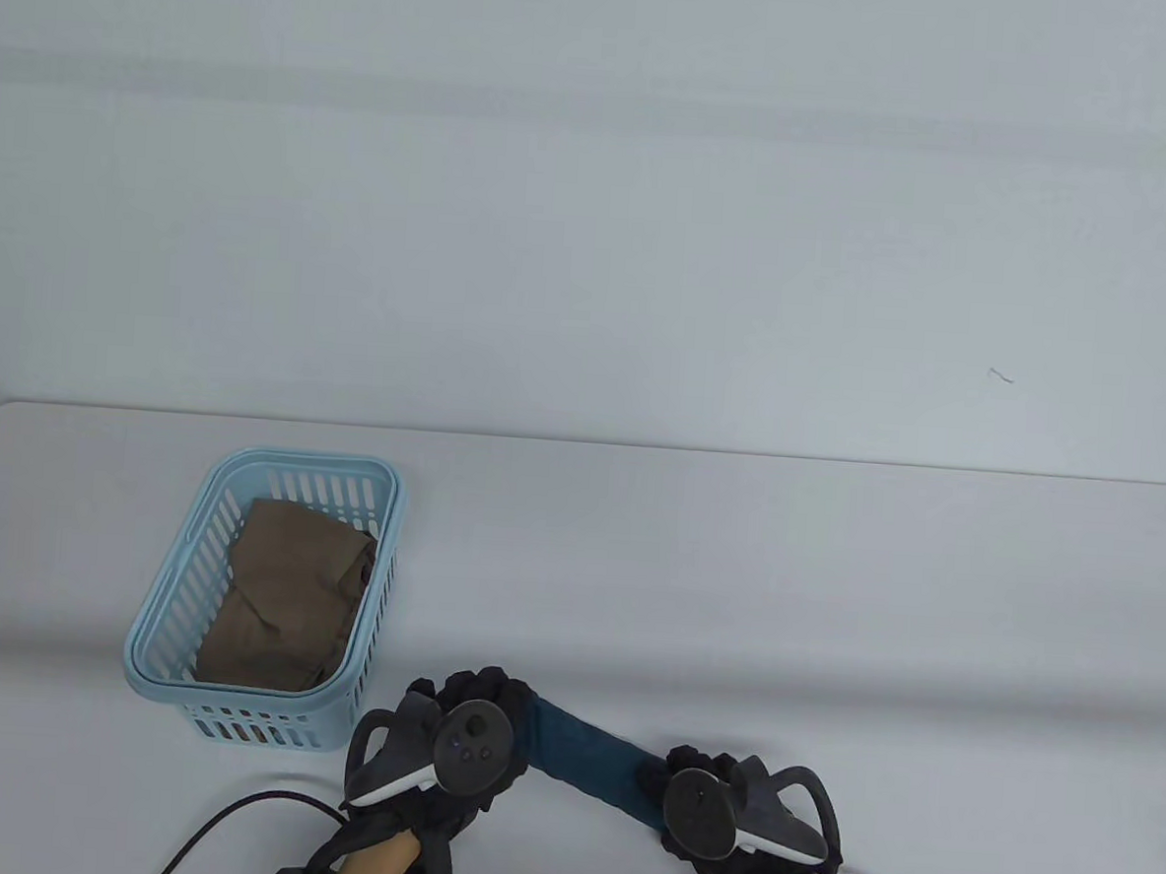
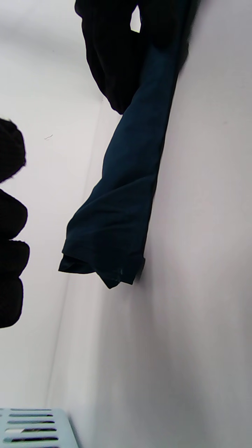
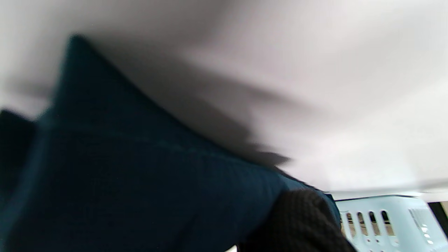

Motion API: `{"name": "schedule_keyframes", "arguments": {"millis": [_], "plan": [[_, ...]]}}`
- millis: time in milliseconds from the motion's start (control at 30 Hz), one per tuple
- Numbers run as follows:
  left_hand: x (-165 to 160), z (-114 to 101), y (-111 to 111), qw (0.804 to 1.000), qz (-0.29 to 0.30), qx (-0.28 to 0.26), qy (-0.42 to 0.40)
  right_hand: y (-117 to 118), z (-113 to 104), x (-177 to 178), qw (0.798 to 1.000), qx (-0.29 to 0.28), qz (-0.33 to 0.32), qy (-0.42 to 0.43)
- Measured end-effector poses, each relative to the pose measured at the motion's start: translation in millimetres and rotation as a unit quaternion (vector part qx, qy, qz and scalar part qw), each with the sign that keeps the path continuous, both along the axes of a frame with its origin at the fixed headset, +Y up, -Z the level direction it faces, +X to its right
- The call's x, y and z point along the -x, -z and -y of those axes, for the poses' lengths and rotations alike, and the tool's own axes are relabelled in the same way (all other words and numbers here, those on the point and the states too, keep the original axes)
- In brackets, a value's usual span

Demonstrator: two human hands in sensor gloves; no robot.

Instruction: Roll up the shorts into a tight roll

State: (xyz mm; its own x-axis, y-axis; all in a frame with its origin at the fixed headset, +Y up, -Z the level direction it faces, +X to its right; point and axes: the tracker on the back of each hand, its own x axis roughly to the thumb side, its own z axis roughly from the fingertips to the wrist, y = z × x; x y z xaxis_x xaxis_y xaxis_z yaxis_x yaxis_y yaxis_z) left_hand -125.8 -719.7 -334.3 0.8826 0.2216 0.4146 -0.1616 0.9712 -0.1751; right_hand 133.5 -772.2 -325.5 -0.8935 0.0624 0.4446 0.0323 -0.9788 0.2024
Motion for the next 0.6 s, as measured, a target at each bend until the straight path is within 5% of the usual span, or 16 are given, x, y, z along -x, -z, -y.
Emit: {"name": "schedule_keyframes", "arguments": {"millis": [300,600], "plan": [[1.0,-4.6,-0.6,1.000,0.000,-0.010,-0.007,33.6,1.9,-26.5,0.994,-0.015,0.111,-0.005],[0.3,-6.0,-2.3,1.000,0.007,-0.010,-0.008,78.1,1.6,-85.5,0.966,-0.002,0.257,-0.003]]}}
